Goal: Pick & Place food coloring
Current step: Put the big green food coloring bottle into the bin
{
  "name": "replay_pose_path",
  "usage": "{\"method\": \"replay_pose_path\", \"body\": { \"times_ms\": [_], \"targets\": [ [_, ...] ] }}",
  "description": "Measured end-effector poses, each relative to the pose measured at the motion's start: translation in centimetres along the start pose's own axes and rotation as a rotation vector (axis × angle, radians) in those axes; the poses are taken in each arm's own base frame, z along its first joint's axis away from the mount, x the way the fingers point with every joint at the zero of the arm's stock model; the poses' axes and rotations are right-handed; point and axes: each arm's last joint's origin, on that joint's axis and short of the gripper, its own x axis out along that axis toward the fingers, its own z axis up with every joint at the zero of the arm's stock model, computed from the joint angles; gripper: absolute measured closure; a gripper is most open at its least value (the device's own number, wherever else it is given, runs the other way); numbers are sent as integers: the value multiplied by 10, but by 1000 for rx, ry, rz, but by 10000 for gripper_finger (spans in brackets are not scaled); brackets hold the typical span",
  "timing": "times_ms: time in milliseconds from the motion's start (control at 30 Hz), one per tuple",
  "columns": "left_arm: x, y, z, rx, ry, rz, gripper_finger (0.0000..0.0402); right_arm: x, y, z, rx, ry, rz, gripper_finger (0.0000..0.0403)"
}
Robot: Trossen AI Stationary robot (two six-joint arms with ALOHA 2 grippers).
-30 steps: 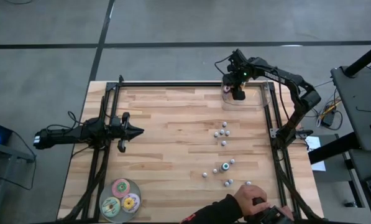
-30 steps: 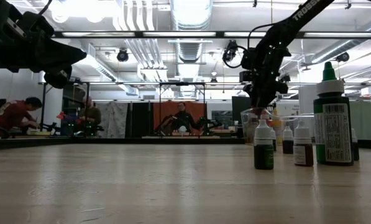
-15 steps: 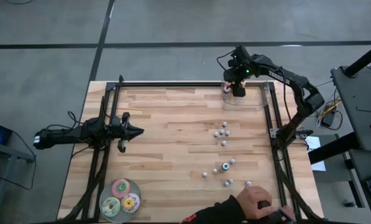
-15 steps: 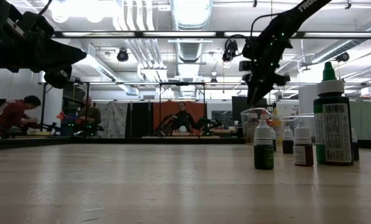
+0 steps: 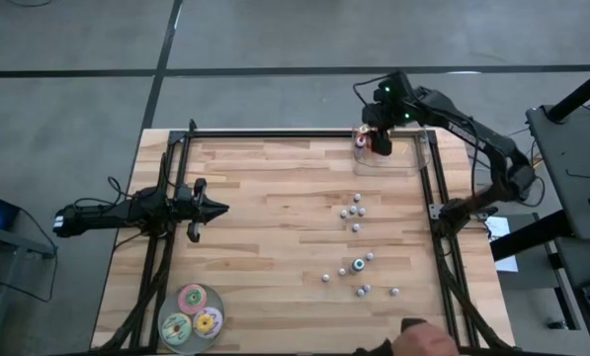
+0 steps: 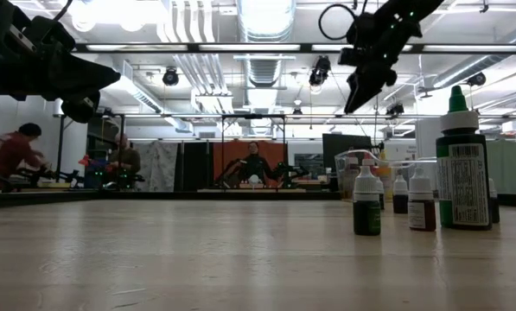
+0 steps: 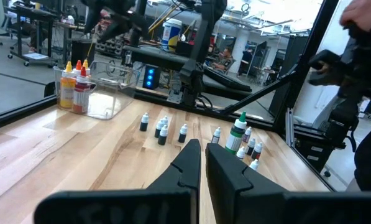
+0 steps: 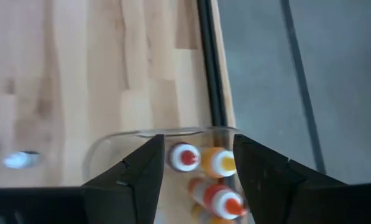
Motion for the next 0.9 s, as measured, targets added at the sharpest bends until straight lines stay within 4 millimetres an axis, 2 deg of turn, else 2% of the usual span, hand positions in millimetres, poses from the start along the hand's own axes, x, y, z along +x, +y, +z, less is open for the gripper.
{"method": "replay_pose_path", "body": {
  "times_ms": [333, 900],
  "targets": [
    [0, 0, 0, 0, 0, 0, 402, -26, 35, 0, -11, -11, 50, 220],
    [0, 0, 0, 0, 0, 0, 402, -34, 99, -31, -19, -17, 149, 219]
  ]
}}
